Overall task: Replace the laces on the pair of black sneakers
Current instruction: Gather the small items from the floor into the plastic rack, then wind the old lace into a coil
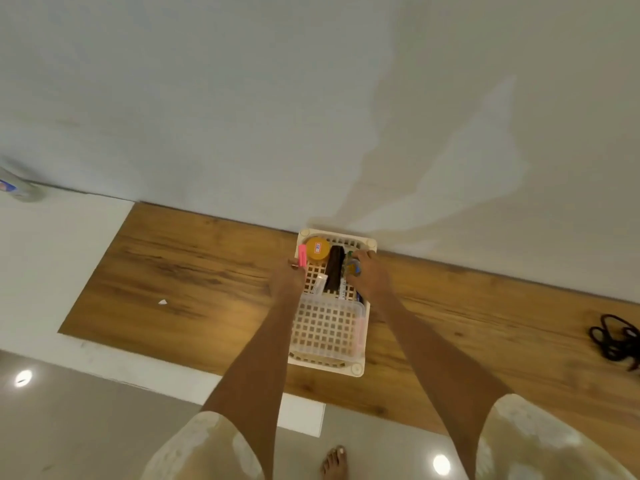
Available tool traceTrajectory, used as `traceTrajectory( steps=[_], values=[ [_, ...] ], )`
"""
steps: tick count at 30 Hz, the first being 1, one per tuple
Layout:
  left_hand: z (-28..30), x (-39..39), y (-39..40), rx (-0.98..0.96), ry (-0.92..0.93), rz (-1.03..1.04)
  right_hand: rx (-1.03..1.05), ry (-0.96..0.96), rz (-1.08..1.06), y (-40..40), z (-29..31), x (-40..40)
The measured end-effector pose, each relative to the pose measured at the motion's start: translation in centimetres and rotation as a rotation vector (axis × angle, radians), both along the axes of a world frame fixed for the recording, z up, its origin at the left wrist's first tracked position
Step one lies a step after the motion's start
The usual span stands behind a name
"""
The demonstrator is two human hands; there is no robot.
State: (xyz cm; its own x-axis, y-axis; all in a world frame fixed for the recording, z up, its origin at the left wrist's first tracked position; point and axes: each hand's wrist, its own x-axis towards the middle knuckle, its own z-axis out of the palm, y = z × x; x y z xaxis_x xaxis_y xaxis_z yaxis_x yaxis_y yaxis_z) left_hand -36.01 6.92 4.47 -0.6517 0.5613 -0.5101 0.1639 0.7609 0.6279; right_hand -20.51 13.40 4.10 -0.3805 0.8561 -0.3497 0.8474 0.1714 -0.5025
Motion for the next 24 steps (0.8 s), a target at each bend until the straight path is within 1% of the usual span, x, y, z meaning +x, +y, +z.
traceTrajectory(
  steps=[2, 5, 7, 11, 15, 19, 22, 24],
  values=[
    [-0.4, -0.2, 0.0, -0.008, 0.013, -0.042, 0.026, -0.068, 0.049, -0.1, -0.5, -0.5],
    [-0.3, -0.2, 0.0, -0.106, 0.112, -0.206, 0.032, -0.097, 0.050, -0.2, -1.0, -0.8],
    [-0.3, 0.0, 0.1, -0.143, 0.171, -0.278, 0.036, -0.086, 0.060, -0.1, -1.1, -0.8],
    [-0.8, -0.1, 0.4, -0.256, 0.253, -0.352, 0.018, -0.024, 0.066, 0.2, -0.9, -0.4],
    [-0.8, 0.0, 0.5, -0.314, 0.382, -0.510, 0.036, 0.040, 0.020, -0.5, -0.5, 0.3],
    [-0.1, 1.1, 0.5, -0.257, 0.496, -0.497, 0.111, 0.089, -0.034, -1.8, -0.6, 1.2],
    [0.7, 3.3, -0.2, -0.117, 0.613, -0.475, 0.128, 0.104, -0.108, -3.5, -0.1, 2.0],
    [1.8, 5.7, -0.7, -0.023, 0.639, -0.512, 0.097, 0.123, -0.174, -5.1, 0.7, 3.0]
  ],
)
